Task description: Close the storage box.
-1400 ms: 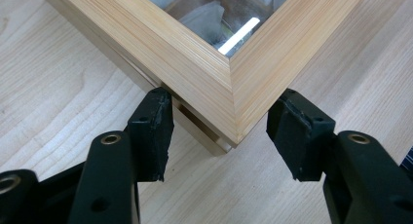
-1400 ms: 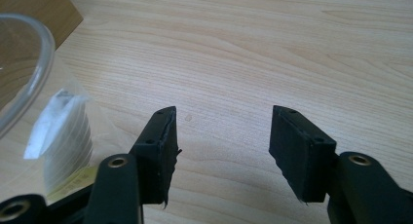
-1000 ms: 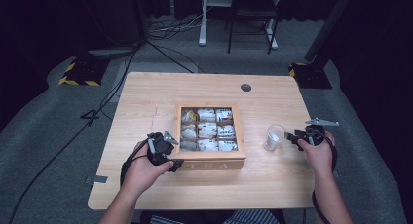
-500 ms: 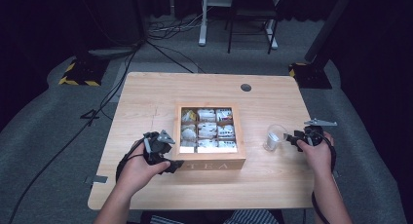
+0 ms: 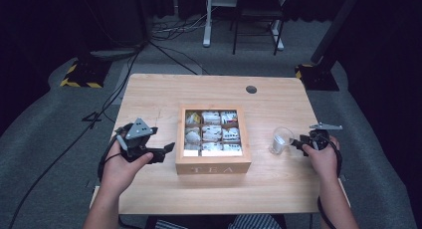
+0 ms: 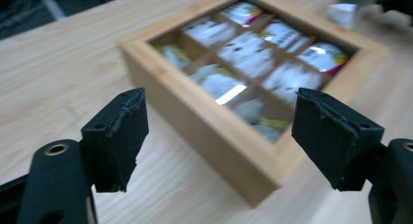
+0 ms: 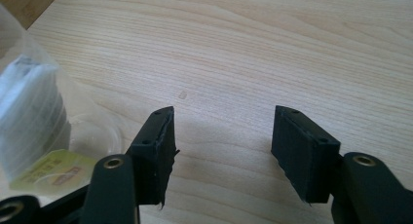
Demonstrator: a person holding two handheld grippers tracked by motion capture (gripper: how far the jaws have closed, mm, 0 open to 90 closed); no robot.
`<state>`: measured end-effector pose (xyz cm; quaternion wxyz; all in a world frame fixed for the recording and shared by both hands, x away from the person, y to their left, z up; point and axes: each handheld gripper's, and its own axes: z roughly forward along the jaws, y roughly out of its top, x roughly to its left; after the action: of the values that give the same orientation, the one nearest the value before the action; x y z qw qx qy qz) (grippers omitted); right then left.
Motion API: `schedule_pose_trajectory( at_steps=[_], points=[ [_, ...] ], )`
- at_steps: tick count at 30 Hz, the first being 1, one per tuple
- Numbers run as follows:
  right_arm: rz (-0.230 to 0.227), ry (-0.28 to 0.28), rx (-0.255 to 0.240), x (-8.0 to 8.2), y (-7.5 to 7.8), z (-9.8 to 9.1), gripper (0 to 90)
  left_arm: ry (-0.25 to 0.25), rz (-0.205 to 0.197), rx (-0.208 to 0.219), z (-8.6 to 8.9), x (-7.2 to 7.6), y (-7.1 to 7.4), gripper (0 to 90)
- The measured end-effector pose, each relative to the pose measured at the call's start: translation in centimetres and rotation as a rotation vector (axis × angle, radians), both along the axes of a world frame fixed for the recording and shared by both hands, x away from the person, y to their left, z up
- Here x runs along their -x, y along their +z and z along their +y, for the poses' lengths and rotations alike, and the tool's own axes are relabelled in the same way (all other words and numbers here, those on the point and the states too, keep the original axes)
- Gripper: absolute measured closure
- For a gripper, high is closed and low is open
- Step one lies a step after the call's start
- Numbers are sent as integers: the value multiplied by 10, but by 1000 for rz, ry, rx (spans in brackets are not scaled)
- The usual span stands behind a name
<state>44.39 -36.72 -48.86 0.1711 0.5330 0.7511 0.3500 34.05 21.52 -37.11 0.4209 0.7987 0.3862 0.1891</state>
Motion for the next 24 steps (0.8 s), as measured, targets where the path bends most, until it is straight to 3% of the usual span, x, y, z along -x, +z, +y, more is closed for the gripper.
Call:
schedule_pose_trajectory(
  at_steps=[10, 14, 18, 21, 24],
  points=[
    [-43, -4, 21, -1, -9, -1, 345, 144, -11, -22, 33, -22, -25, 192],
    [-94, 6, 52, -1, -14, -3, 308, 192, -13, -61, 42, -30, -37, 188],
    [-99, 31, 85, -3, -14, -2, 296, 272, -25, -73, 51, -36, -50, 185],
    [-99, 34, 83, -3, -14, -2, 294, 300, -8, -70, 59, -42, -63, 185],
    [-99, 39, 84, -4, -14, -2, 294, 320, 34, -71, 67, -48, -83, 186]
  ],
)
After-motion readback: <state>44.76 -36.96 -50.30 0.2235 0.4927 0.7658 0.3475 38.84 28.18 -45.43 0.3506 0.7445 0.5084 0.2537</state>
